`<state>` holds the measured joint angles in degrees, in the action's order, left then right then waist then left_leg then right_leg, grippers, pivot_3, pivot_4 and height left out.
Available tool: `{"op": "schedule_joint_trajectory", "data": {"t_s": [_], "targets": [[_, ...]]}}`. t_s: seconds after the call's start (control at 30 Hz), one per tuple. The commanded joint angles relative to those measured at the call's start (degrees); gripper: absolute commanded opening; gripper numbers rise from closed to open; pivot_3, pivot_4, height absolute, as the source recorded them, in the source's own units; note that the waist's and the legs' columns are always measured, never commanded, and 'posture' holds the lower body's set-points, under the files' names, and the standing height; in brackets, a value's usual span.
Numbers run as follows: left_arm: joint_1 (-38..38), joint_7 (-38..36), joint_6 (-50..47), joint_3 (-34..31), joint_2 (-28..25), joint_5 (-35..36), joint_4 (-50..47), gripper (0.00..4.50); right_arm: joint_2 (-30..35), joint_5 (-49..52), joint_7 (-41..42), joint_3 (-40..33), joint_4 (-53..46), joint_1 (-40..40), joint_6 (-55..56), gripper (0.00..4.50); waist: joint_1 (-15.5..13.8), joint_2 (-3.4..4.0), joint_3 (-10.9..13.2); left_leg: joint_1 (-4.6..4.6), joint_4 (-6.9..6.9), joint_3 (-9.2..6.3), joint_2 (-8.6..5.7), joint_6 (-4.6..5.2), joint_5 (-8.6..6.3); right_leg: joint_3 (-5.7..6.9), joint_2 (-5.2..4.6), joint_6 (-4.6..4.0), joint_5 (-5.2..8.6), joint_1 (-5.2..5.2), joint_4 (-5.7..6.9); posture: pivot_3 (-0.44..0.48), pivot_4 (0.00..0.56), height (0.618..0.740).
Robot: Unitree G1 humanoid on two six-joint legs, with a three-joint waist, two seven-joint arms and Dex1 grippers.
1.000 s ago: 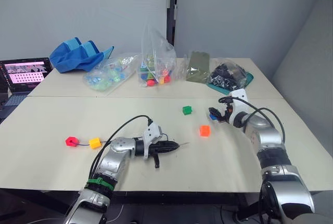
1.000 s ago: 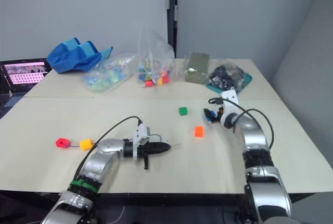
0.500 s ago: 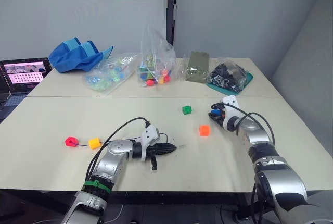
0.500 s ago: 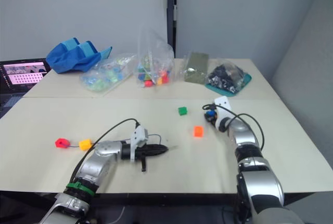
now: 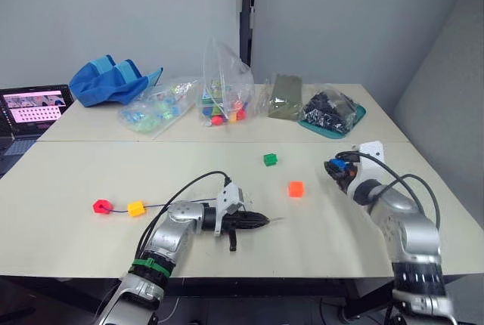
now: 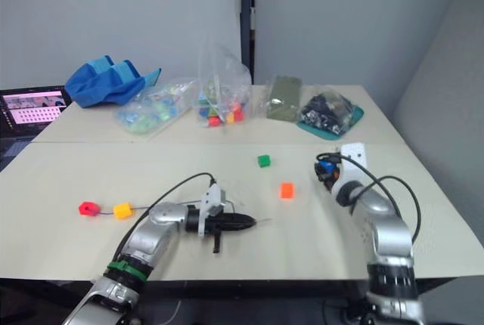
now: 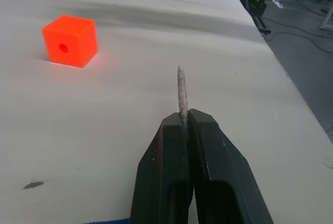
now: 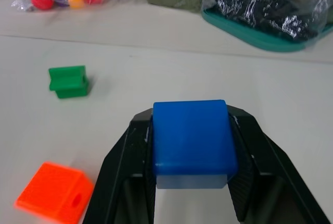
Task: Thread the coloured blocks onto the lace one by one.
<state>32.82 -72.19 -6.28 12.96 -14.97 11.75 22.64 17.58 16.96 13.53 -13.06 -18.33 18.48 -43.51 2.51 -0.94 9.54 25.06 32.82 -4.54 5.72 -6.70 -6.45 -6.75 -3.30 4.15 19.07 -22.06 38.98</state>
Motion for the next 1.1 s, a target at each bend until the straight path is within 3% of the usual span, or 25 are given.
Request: {"op": "schedule_joint_trajectory", "data": {"t_s": [0.03, 0.23, 0.47, 0.53, 0.7, 0.77, 0.97, 1.1], "targets": [[2.6, -3.1, 0.0, 0.5, 0.1, 1.2, 1.6, 0.0, -6.5, 1.4, -6.8, 2.9, -13.9, -7.5, -6.1, 1.19, 0.0, 0.0, 0.0, 0.01, -0.01, 0.0, 0.0, 0.0, 0.0, 0.0, 0.0, 0.0, 0.0, -0.01, 0.0, 0.0, 0.15, 0.74], [4.9, -5.9, 0.6, 0.3, -0.4, 0.9, 5.0, 0.0, -15.9, -0.1, -13.2, 7.6, -19.8, -17.2, -7.2, 1.19, 0.1, 0.0, 0.0, 0.06, 0.07, 0.0, -0.01, 0.0, 0.0, -0.01, -0.01, 0.03, -0.03, -0.06, 0.0, 0.0, 0.15, 0.74], [6.1, -7.3, 1.7, 0.5, -0.1, 0.3, 7.3, 0.0, -18.2, -0.5, -15.0, 8.9, -20.6, -20.1, -5.9, 1.19, 0.0, -0.01, 0.0, 0.09, 0.06, 0.0, -0.01, 0.0, 0.0, -0.01, -0.02, 0.03, -0.03, -0.08, -0.01, 0.0, 0.15, 0.74], [6.1, -7.5, 1.3, 0.5, -0.2, 0.3, 7.3, 0.0, -18.4, 0.8, -14.3, 8.0, -21.0, -19.7, -6.1, 2.21, 0.0, -0.01, 0.0, 0.09, 0.06, 0.0, -0.01, 0.0, -0.01, -0.01, -0.01, 0.03, -0.03, -0.08, -0.01, 0.0, 0.15, 0.74], [5.7, -8.0, 0.8, 0.2, -1.0, 0.4, 6.9, 0.0, -16.7, 5.9, -12.1, 4.8, -25.0, -17.8, -9.6, 3.97, 0.0, -0.01, 0.0, 0.1, 0.05, 0.0, -0.01, 0.0, 0.0, -0.01, -0.01, 0.03, -0.03, -0.09, -0.01, 0.0, 0.15, 0.74], [5.4, -7.6, 0.9, 0.0, -1.3, 0.3, 6.7, 0.0, -13.1, 9.5, -8.9, 2.2, -27.0, -17.0, -12.4, 4.47, 0.0, -0.01, 0.0, 0.1, 0.05, 0.0, -0.01, 0.0, 0.0, -0.01, -0.01, 0.03, -0.03, -0.09, -0.01, 0.0, 0.15, 0.74], [4.4, -6.5, 1.4, -0.2, -1.3, 0.4, 5.9, 0.0, 6.7, 18.4, 6.4, -5.6, -26.4, -15.9, -15.5, 4.47, -0.1, -0.03, 0.0, 0.13, 0.06, 0.01, -0.02, 0.01, -0.01, -0.01, -0.03, 0.03, -0.03, -0.07, -0.07, 0.0, 0.15, 0.74], [3.8, -5.4, 1.6, -0.5, -1.3, 0.4, 5.2, 0.0, 23.5, 16.0, 20.4, -2.3, -20.3, -14.0, -9.2, 4.47, 0.1, 0.0, 0.0, 0.12, 0.07, 0.01, -0.01, 0.04, -0.02, -0.02, -0.02, 0.03, -0.03, -0.08, -0.07, 0.0, 0.15, 0.74]]}}
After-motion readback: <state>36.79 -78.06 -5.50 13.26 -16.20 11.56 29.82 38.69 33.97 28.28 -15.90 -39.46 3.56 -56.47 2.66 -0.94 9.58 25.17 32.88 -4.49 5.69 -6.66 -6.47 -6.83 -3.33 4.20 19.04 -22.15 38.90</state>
